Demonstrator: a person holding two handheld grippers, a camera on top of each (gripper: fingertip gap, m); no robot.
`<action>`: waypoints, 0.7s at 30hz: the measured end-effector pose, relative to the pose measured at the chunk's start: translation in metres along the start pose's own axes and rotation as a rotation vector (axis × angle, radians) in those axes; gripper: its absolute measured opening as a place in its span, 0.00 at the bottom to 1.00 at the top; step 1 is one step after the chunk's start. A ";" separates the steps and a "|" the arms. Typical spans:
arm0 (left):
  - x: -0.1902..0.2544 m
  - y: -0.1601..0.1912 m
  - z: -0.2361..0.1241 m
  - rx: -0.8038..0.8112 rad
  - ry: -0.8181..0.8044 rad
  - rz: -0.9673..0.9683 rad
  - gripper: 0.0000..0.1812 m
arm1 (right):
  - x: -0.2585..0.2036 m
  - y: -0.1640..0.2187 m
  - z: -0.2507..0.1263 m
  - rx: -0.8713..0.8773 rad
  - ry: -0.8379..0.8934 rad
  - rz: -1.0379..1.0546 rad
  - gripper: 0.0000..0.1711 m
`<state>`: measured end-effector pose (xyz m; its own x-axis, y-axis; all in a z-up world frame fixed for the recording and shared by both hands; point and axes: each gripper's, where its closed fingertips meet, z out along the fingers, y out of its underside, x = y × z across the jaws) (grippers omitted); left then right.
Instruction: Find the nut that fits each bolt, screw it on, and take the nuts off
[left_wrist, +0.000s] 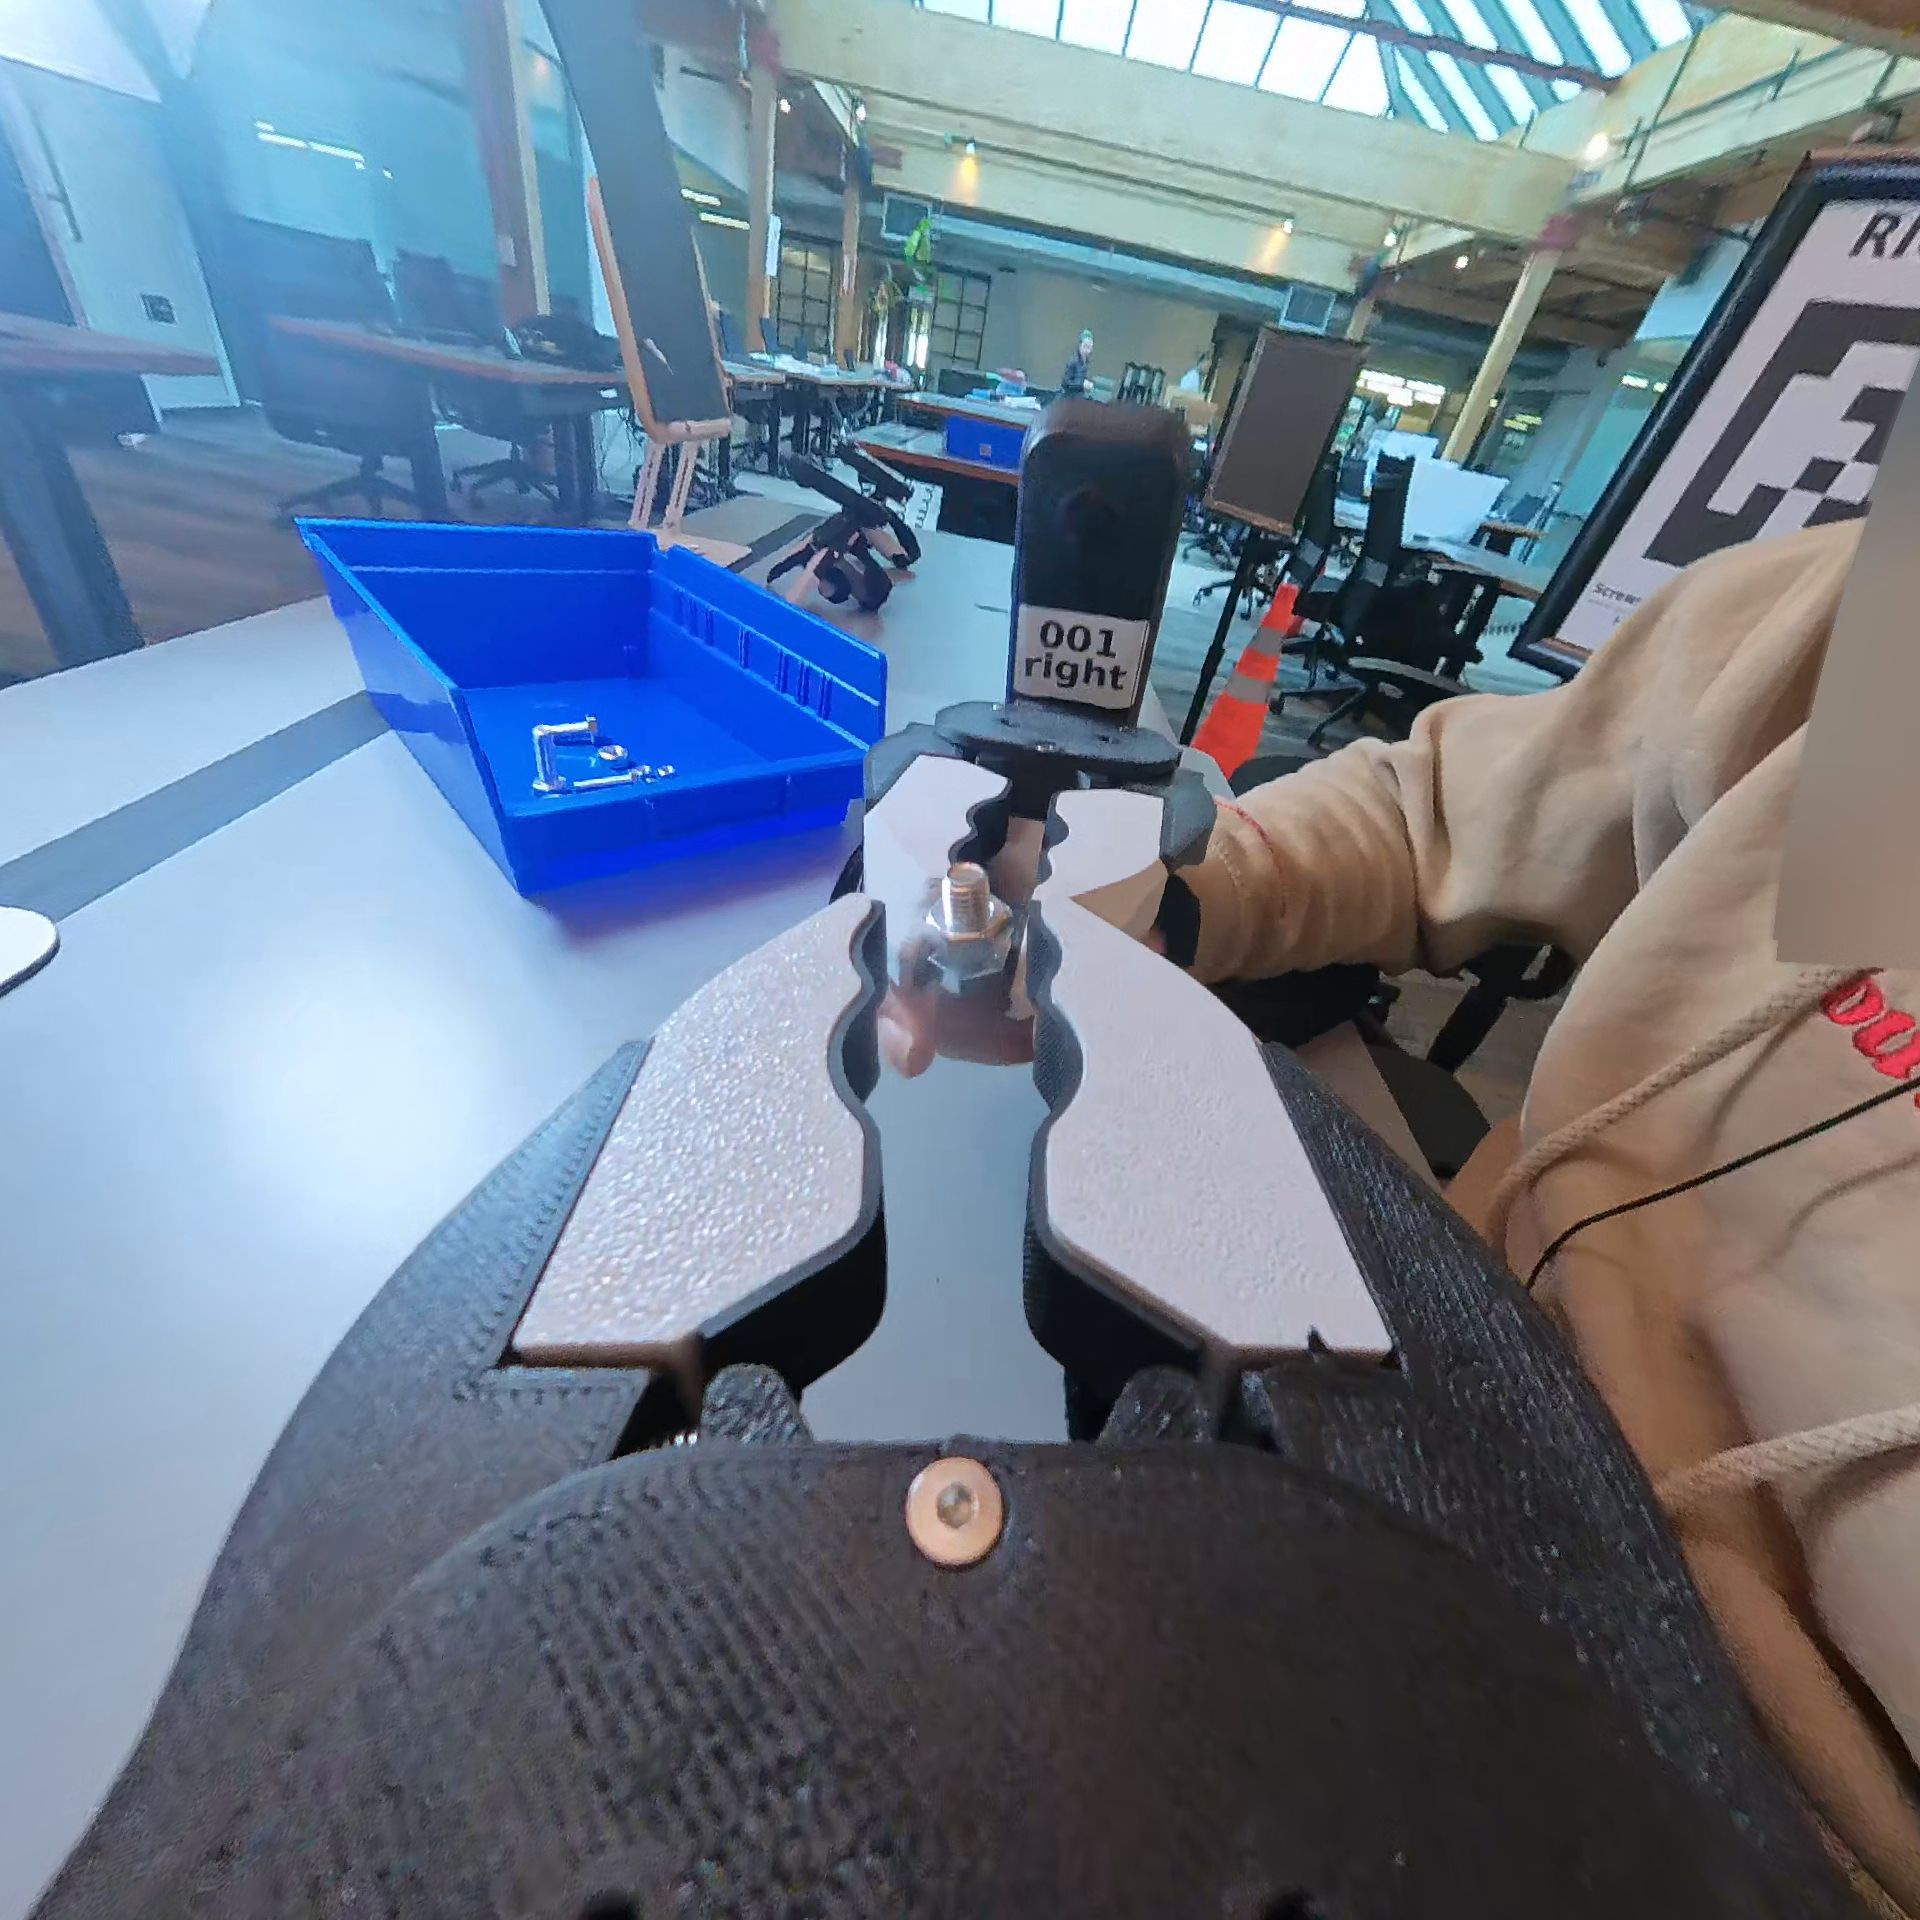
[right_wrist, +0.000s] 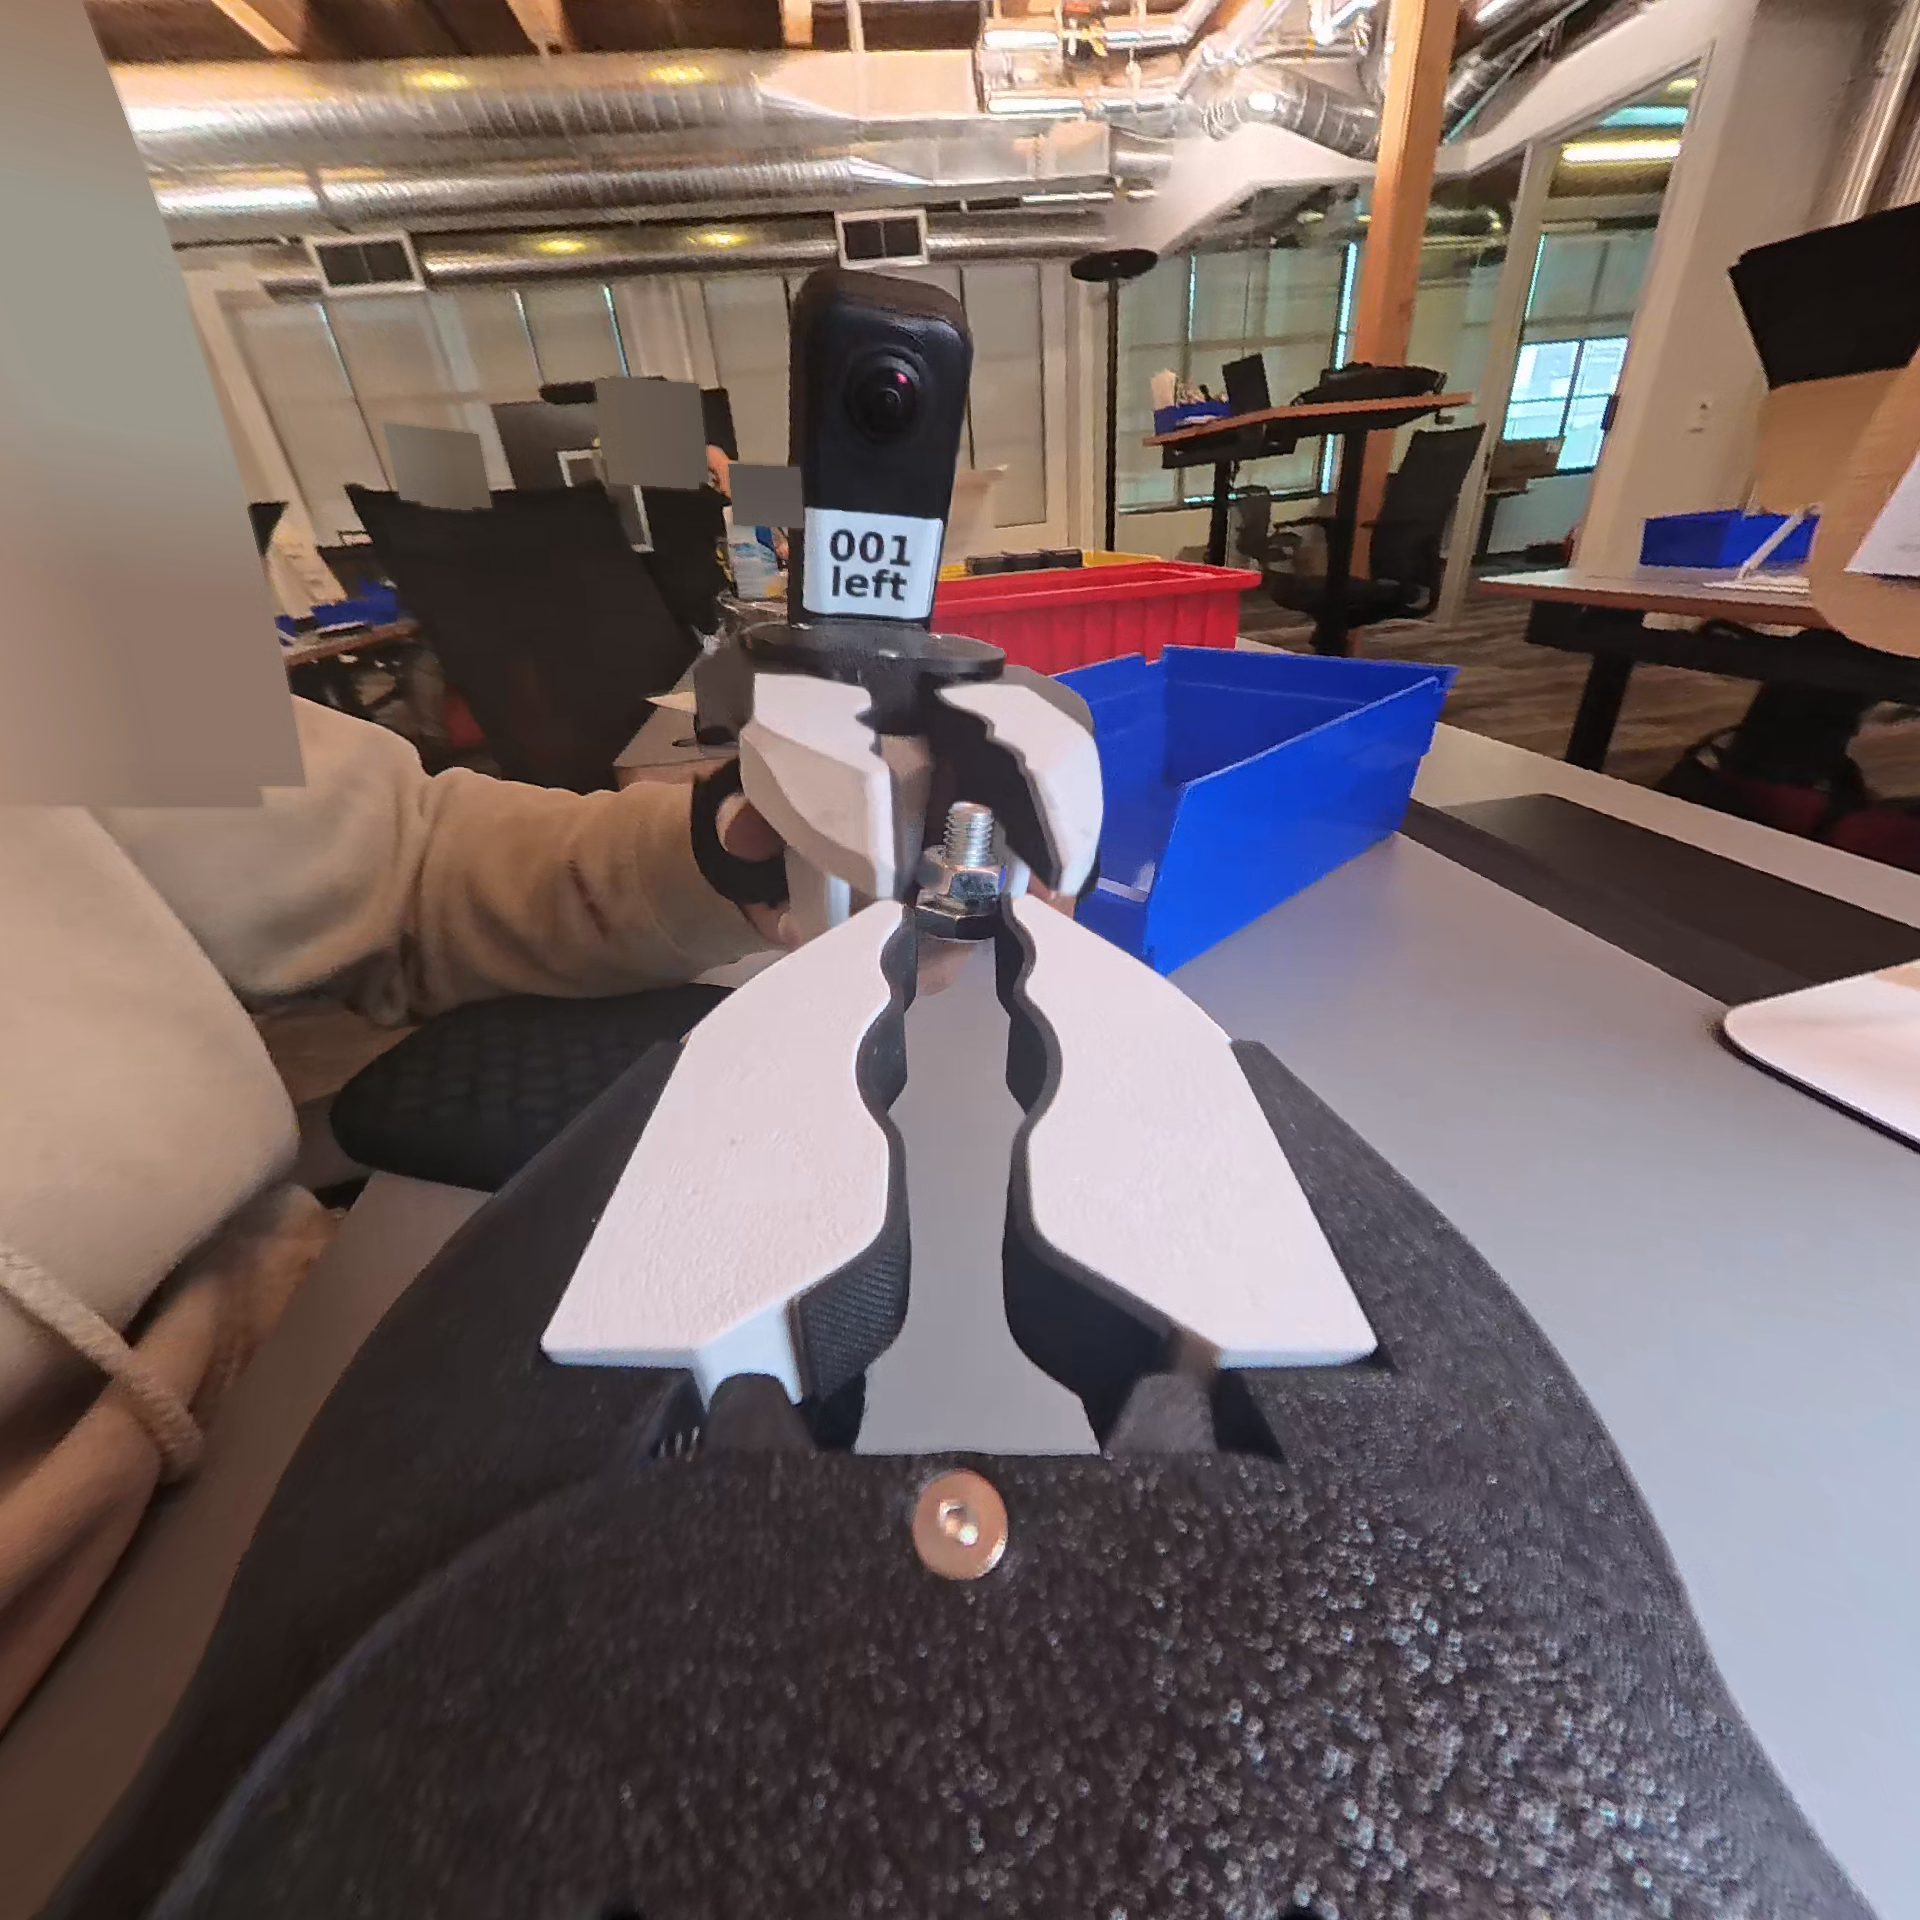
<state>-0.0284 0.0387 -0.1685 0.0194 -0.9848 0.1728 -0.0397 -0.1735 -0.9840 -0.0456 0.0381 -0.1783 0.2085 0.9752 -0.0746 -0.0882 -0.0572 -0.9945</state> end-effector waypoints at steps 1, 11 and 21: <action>0.002 0.000 0.000 0.003 0.008 -0.001 0.13 | -0.001 0.001 0.000 -0.004 -0.001 -0.006 0.08; -0.001 -0.004 -0.011 0.046 -0.021 0.022 0.10 | 0.015 0.000 -0.004 -0.009 0.077 0.001 0.08; -0.004 0.005 -0.002 0.012 -0.073 0.041 0.08 | 0.005 0.007 0.006 -0.044 0.076 -0.041 0.08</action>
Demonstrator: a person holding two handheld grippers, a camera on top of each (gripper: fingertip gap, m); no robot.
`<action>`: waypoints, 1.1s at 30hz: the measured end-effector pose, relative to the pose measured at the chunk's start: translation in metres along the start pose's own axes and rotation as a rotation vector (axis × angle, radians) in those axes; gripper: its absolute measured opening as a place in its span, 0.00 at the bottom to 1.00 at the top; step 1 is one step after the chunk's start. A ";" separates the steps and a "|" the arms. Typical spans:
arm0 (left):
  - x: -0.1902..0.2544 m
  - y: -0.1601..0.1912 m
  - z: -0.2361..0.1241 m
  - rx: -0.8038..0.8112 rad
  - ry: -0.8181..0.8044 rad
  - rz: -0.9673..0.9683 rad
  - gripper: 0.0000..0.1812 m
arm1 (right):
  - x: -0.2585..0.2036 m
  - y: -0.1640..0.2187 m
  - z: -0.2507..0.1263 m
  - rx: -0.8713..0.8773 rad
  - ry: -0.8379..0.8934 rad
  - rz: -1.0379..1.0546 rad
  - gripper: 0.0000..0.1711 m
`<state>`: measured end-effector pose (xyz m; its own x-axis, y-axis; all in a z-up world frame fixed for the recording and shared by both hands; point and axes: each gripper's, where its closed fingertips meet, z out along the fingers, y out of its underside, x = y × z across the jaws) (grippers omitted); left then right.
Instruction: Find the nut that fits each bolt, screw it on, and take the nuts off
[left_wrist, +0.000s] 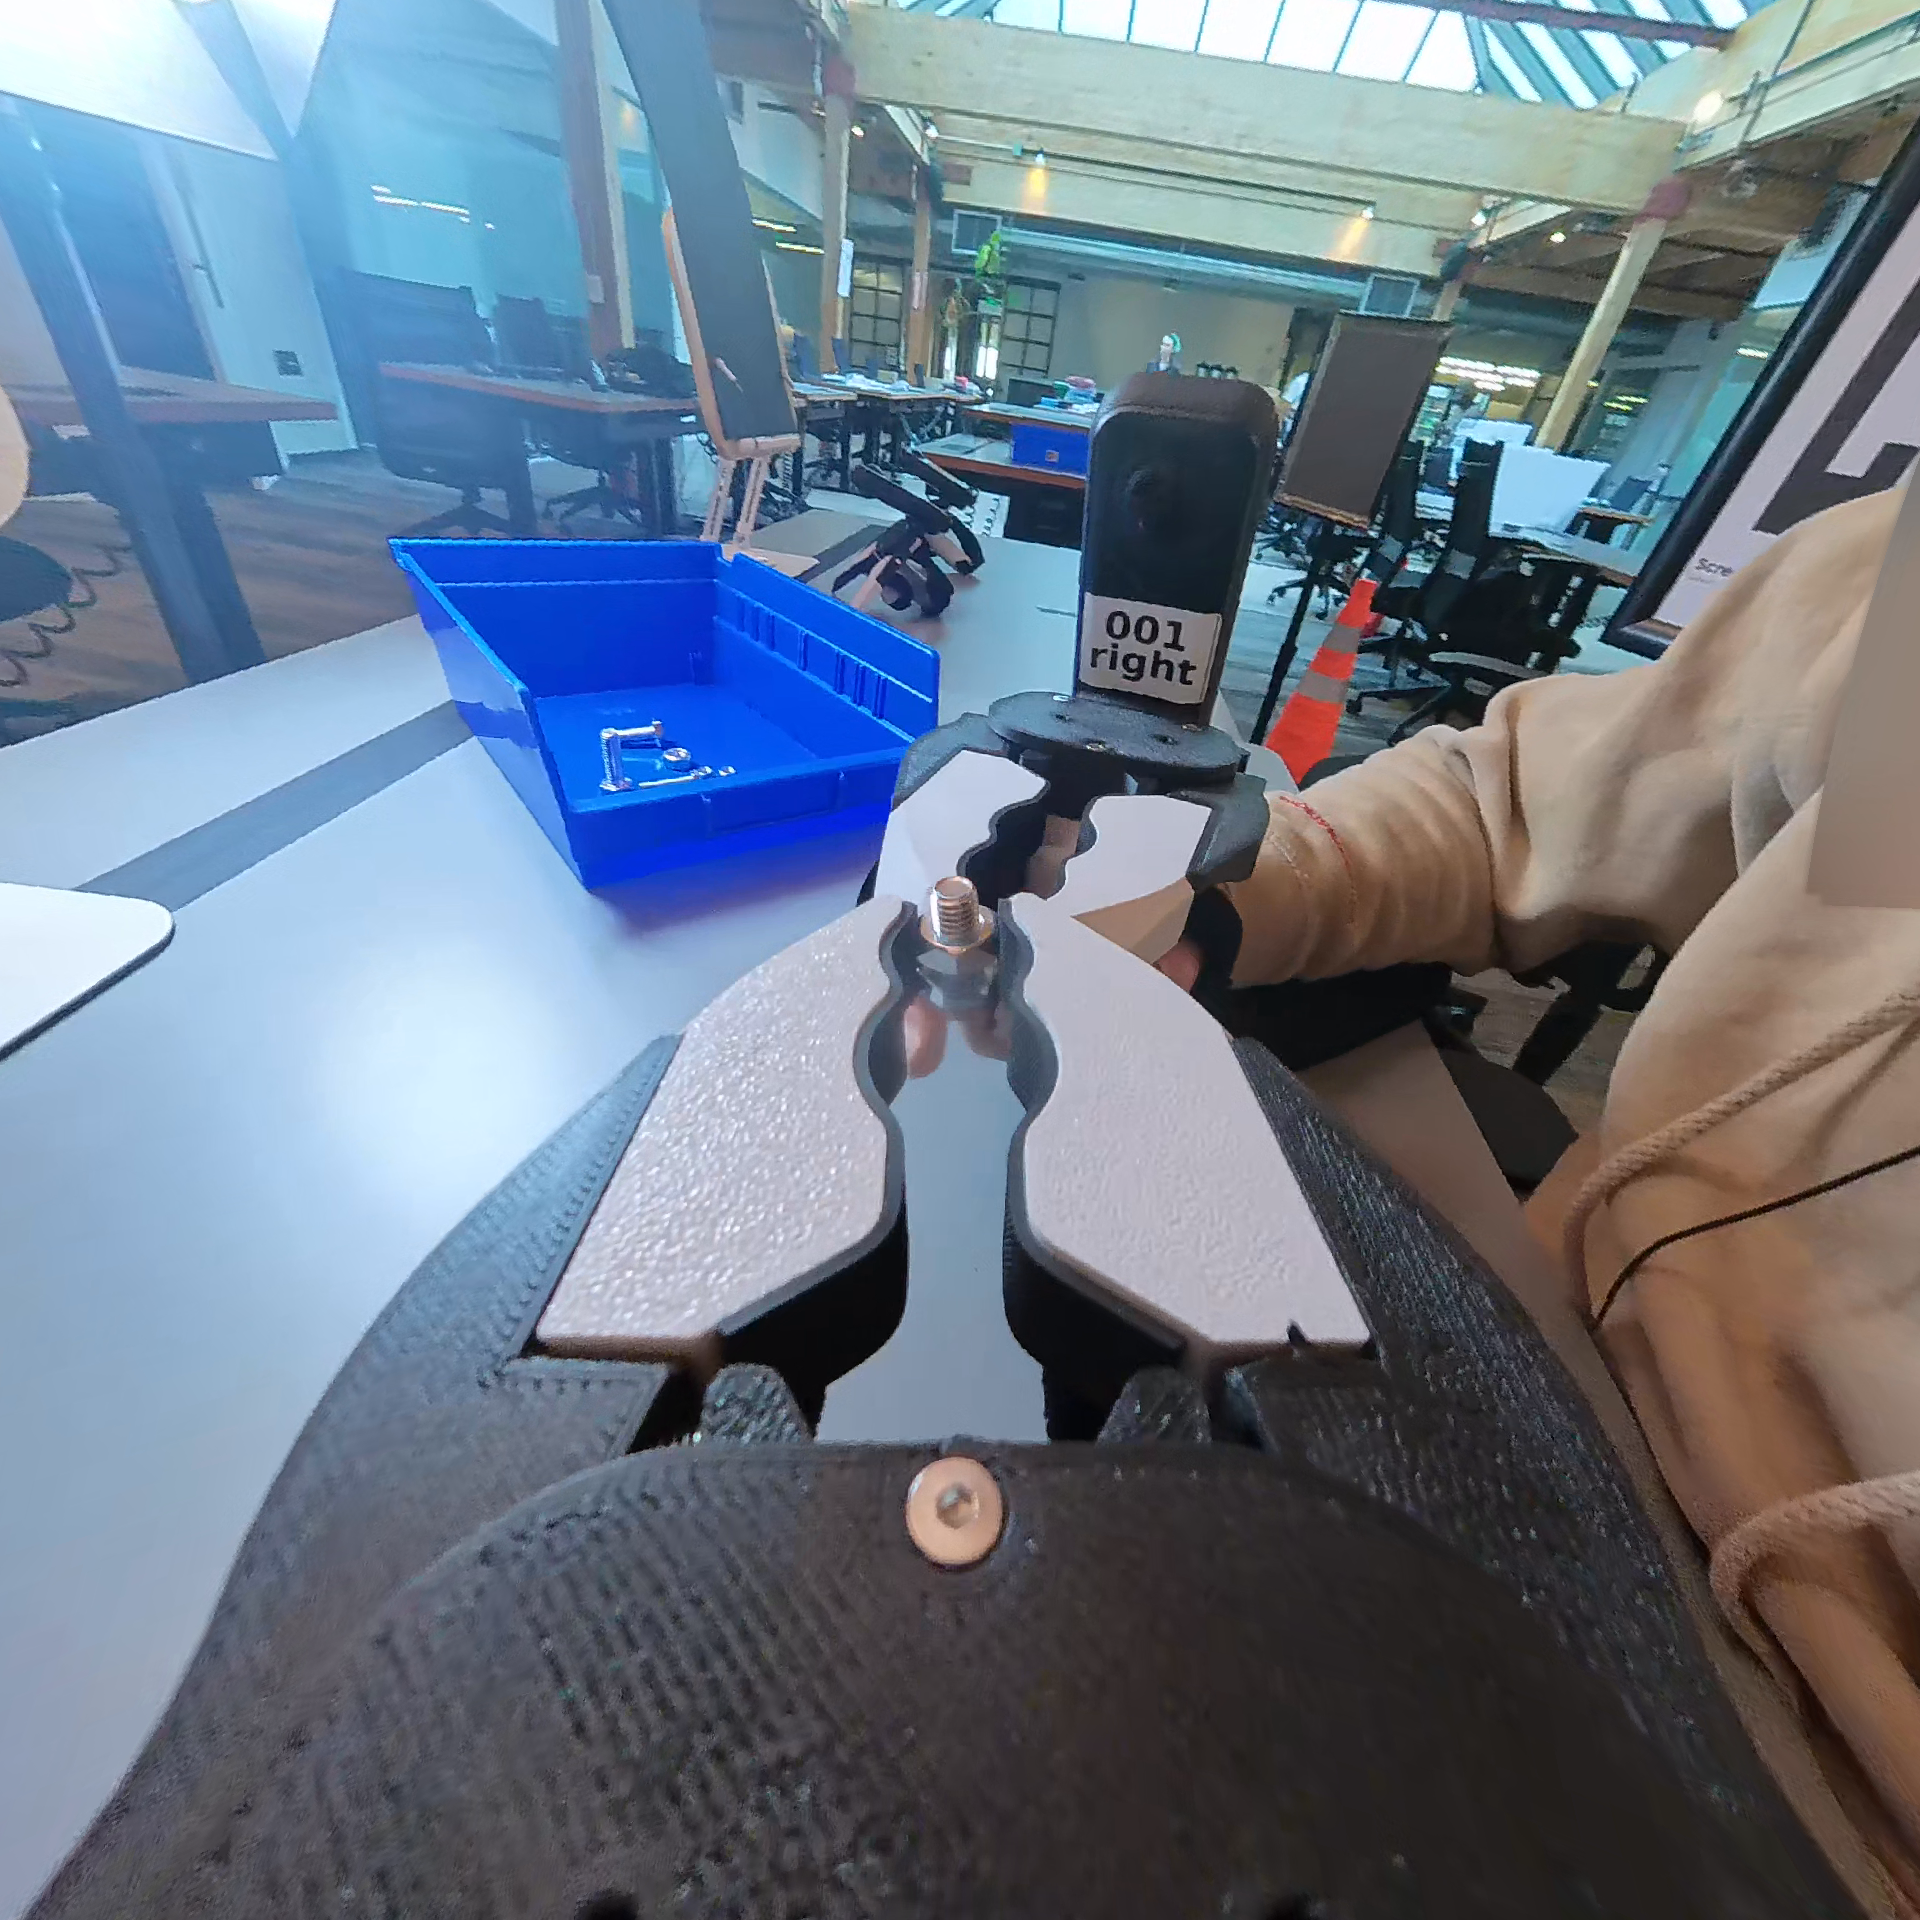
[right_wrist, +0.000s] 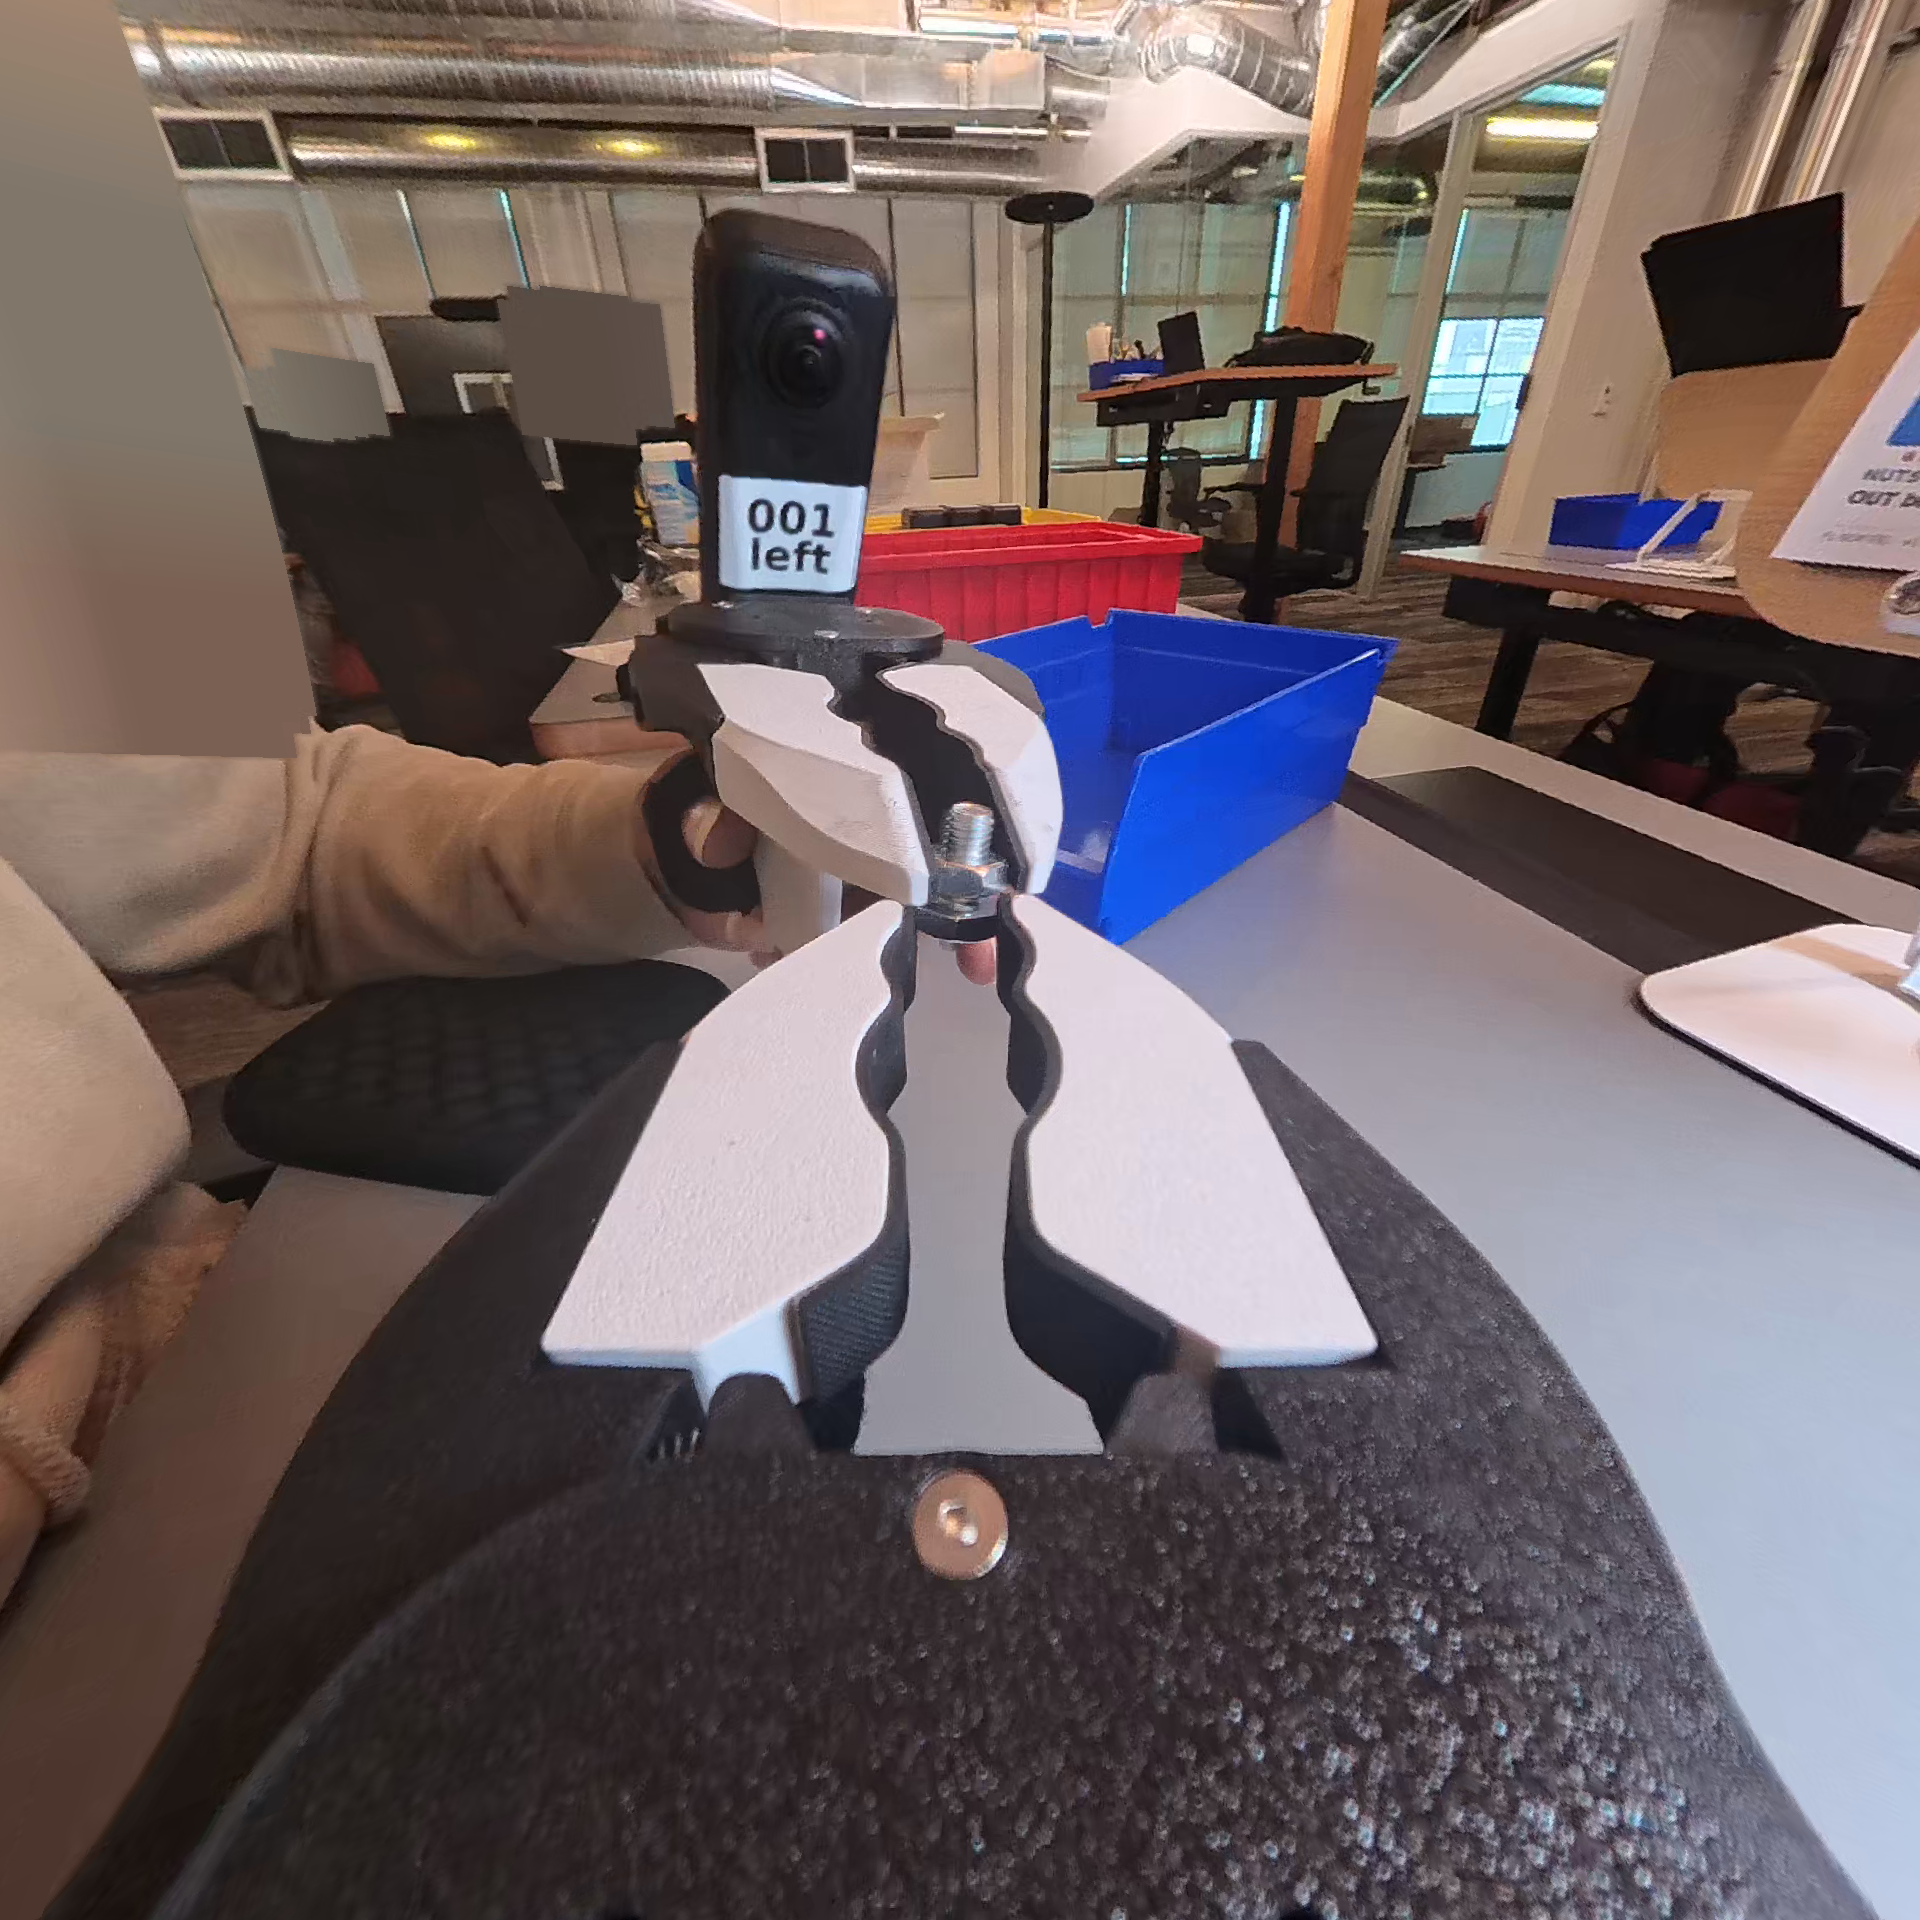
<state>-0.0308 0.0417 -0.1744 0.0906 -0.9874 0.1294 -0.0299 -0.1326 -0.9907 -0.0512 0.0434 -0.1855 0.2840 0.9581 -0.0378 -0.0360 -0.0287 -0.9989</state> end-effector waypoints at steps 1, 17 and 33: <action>-0.001 -0.001 0.000 0.007 -0.014 0.001 0.08 | 0.001 0.000 0.000 0.004 0.010 0.005 0.08; 0.002 -0.010 -0.002 0.103 -0.007 0.009 0.09 | 0.014 -0.008 -0.005 0.039 0.065 0.049 0.08; 0.002 -0.016 -0.009 0.133 0.012 0.034 0.04 | 0.029 -0.008 -0.012 0.048 0.091 0.115 0.08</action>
